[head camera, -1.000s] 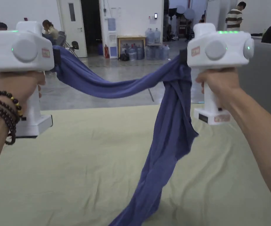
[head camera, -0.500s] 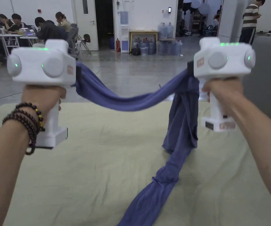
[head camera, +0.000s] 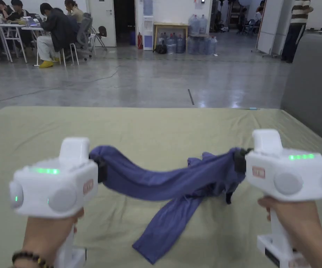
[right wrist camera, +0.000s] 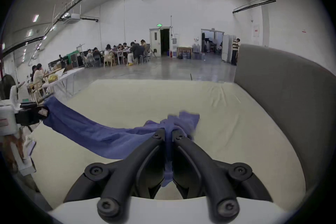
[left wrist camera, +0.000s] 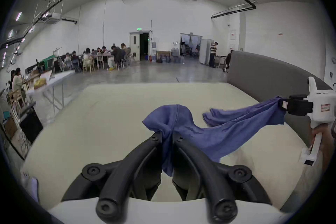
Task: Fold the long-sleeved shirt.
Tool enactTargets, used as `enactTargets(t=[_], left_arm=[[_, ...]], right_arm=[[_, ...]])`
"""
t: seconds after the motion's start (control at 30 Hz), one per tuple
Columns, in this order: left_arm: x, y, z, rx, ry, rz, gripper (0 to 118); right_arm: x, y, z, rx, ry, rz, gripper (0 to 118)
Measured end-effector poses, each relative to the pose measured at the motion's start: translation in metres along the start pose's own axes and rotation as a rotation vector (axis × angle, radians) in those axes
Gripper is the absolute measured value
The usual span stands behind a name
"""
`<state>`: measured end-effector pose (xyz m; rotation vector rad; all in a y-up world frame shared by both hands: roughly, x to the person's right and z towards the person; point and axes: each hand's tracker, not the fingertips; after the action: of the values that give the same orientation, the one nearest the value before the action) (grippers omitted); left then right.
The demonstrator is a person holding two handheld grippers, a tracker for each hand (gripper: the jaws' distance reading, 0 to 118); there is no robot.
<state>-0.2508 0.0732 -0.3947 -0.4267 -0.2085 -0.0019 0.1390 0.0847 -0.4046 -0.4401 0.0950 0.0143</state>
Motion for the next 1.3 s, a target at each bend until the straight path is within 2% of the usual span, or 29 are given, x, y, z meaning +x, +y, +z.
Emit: enactTargets(t=[0.13,0.27,0.4,0.5,0.57,0.6,0.63,0.67,0.7,0.8,0.83,0.87,0.9,0.93,0.97,1.03,1.07,1.17,1.2,1.23,1.27,1.3], left_arm=[[0.013,-0.11,0.038,-0.146,-0.034,0.118,6],[0.022,-0.188,0.073,-0.272,-0.021,0.093,6],[0.021,-0.229,0.084,-0.37,-0.048,0.137,6],[0.022,-0.236,0.084,-0.367,-0.033,0.108,6],[0.019,-0.229,0.085,-0.348,-0.007,0.131,10],[0.017,-0.223,0.086,-0.346,-0.004,0.136,28],[0.015,-0.215,0.087,-0.345,0.0,0.143,94],[0.014,-0.207,0.089,-0.342,-0.006,0.145,118],[0.013,-0.194,0.096,-0.238,-0.023,0.161,118],[0.022,-0.166,0.112,-0.198,-0.031,0.132,118],[0.025,-0.158,0.116,-0.176,-0.043,0.12,112],[0.028,-0.151,0.121,-0.139,-0.069,0.108,84],[0.031,-0.156,0.124,-0.112,-0.069,0.101,28],[0.035,-0.156,0.122,-0.124,-0.056,0.091,0],[0.038,-0.159,0.122,-0.116,-0.037,0.079,0],[0.037,-0.161,0.119,-0.139,-0.084,0.102,0],[0.037,-0.162,0.117,-0.135,-0.071,0.095,0],[0.037,-0.163,0.119,-0.132,-0.073,0.091,0],[0.037,-0.165,0.118,-0.172,-0.093,0.14,0],[0.036,-0.166,0.117,-0.177,-0.098,0.146,0],[0.036,-0.166,0.116,-0.177,-0.099,0.151,0],[0.036,-0.165,0.116,-0.177,-0.097,0.153,0]], right_arm=[[-0.012,-0.1,0.041,-0.131,0.006,-0.004,7],[-0.027,-0.185,0.082,-0.277,0.022,-0.017,7],[-0.035,-0.233,0.084,-0.403,0.007,-0.021,7],[-0.034,-0.241,0.07,-0.416,-0.033,-0.01,7],[-0.028,-0.233,0.072,-0.386,-0.023,-0.041,11],[-0.026,-0.225,0.079,-0.366,-0.015,-0.079,36],[-0.024,-0.216,0.086,-0.34,-0.005,-0.099,102],[-0.023,-0.208,0.092,-0.329,-0.014,-0.095,118],[-0.022,-0.197,0.109,-0.229,-0.027,-0.09,117],[-0.02,-0.172,0.133,-0.176,-0.078,-0.091,118],[-0.019,-0.169,0.139,-0.163,-0.088,-0.088,113],[-0.021,-0.165,0.133,-0.145,-0.102,-0.087,98],[-0.021,-0.165,0.136,-0.131,-0.127,-0.086,64],[-0.023,-0.167,0.135,-0.144,-0.153,-0.087,3],[-0.023,-0.17,0.133,-0.161,-0.193,-0.078,2],[-0.019,-0.178,0.127,-0.211,-0.108,-0.111,2],[-0.019,-0.182,0.126,-0.223,-0.109,-0.126,2],[-0.022,-0.191,0.121,-0.234,-0.113,-0.1,2],[-0.021,-0.194,0.117,-0.246,-0.105,-0.106,3],[-0.02,-0.199,0.112,-0.268,-0.071,-0.116,34],[-0.021,-0.203,0.109,-0.285,-0.035,-0.13,87],[-0.021,-0.207,0.103,-0.311,-0.038,-0.138,115]])
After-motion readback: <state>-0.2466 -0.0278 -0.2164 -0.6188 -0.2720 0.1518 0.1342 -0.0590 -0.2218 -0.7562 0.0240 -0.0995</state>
